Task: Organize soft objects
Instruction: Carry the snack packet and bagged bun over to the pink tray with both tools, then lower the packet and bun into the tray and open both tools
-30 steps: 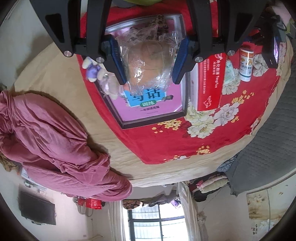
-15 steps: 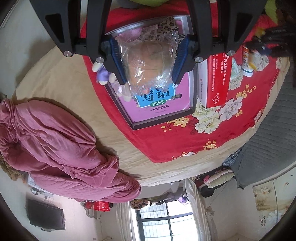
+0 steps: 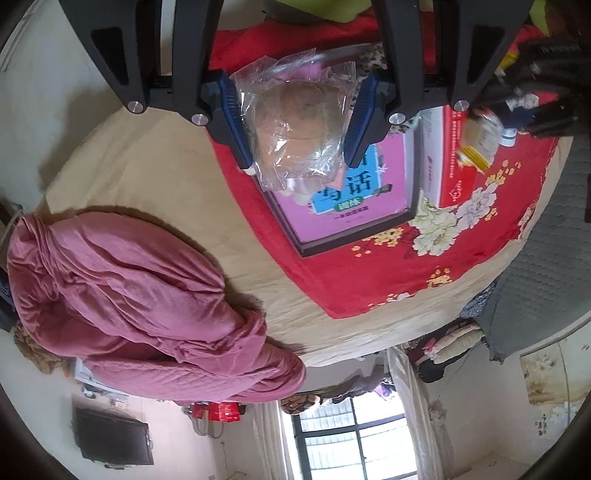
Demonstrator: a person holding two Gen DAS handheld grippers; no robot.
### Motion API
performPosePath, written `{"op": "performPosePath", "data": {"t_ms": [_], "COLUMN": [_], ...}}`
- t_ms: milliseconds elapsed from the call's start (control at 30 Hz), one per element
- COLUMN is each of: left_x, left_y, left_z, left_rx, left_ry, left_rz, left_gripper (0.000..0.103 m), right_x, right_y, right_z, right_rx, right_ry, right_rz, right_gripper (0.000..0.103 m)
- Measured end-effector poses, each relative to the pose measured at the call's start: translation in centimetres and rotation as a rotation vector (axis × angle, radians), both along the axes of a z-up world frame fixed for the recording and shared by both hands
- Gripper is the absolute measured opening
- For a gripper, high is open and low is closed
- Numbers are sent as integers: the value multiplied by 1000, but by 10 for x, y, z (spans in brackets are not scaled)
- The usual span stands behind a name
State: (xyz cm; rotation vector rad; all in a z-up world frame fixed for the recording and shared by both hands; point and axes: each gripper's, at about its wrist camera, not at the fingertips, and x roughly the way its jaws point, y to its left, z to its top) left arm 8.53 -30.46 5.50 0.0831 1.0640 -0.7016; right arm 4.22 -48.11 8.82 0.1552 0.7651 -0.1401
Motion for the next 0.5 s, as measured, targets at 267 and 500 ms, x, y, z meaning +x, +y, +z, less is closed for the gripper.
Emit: {"op": "performPosePath", "data": {"t_ms": [267, 500], "left_x": [-10, 5], "left_y": [-41, -53], "left_z": [-43, -67], "left_rx": [52, 94], "left_ry": [58, 74], "left_rz": [-59, -45], "left_gripper": [44, 44], "right_x": [-4, -2], "right_y": [-8, -4], "right_z": [-19, -39], "right_rx": [11, 23], "right_ry": [44, 86], "right_rz": [17, 51], "right_gripper": [51, 51]}}
